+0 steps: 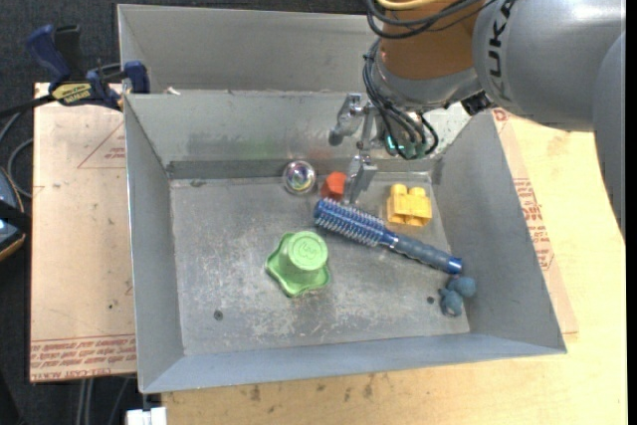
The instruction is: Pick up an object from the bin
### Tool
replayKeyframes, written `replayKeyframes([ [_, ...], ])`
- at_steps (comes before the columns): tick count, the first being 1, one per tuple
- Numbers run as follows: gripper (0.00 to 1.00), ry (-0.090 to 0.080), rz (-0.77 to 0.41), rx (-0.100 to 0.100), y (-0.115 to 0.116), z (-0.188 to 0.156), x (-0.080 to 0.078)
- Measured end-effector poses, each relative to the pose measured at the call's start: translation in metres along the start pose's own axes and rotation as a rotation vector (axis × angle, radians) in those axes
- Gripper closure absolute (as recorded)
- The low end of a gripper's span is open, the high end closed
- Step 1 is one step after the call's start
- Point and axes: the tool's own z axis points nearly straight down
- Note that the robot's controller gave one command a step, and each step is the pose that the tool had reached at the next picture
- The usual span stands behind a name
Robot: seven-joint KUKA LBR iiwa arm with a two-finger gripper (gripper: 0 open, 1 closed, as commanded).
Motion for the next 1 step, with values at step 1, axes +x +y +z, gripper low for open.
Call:
replayKeyframes([
  [1,0.0,-0.015,-0.048,-0.005,-0.0769,0.1349,0.0308],
])
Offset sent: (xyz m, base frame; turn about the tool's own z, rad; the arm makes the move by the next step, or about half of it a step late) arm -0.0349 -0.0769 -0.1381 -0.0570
